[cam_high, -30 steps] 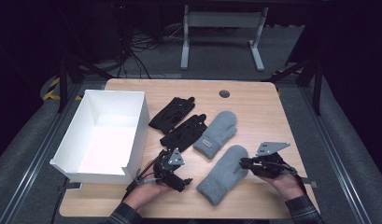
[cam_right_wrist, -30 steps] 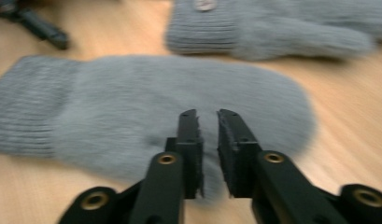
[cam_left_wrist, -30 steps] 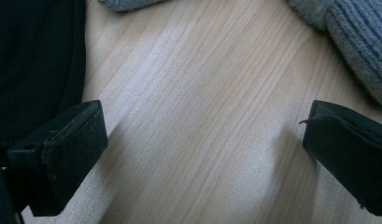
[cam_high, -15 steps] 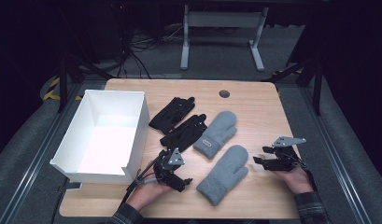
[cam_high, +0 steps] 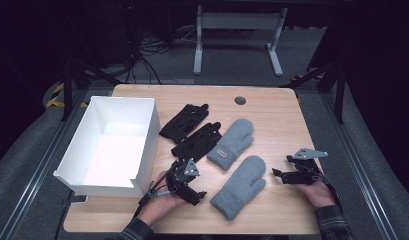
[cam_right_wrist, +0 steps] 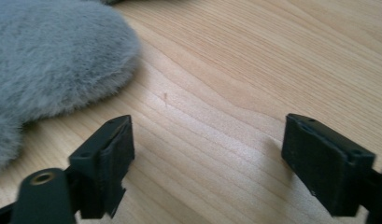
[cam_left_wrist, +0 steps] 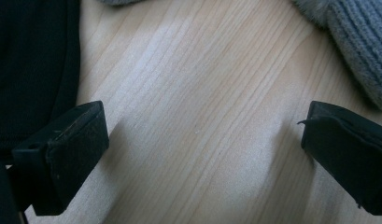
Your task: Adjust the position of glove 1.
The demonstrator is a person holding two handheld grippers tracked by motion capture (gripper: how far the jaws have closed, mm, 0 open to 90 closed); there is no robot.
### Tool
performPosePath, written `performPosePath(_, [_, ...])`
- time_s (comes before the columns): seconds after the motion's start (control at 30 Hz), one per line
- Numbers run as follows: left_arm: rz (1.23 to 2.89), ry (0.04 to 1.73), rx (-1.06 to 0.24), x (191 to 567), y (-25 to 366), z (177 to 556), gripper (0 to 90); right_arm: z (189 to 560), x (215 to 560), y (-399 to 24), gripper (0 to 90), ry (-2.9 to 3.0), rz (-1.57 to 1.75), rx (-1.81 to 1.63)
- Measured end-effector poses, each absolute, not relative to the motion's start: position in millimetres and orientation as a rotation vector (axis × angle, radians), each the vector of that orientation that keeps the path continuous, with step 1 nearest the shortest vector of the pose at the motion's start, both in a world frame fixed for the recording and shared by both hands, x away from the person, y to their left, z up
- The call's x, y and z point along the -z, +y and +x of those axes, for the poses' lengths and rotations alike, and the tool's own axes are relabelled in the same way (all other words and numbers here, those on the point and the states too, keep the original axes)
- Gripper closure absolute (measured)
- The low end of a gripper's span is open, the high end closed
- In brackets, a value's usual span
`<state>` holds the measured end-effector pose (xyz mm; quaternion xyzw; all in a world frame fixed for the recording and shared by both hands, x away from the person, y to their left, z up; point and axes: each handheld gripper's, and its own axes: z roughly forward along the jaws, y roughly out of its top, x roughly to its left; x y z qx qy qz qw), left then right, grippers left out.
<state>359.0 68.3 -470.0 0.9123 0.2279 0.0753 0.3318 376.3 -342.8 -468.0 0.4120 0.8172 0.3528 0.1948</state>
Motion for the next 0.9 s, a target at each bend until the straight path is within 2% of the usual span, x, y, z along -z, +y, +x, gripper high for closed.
performPosePath(0.5, [2.364,0.651,-0.189,452.3,69.8,368.0,9.0,376.1,468.2,-342.3,15.0,2.289,1.157,-0.982])
performPosePath(0.77, [2.350,0.635,-0.190,441.8,52.0,378.5,11.8,376.1,468.3,-342.1,14.9,2.286,1.160,-0.982])
performPosePath(0.9, [2.393,0.597,-0.194,439.0,37.9,384.5,12.3,376.0,468.2,-342.2,14.9,2.286,1.160,-0.980])
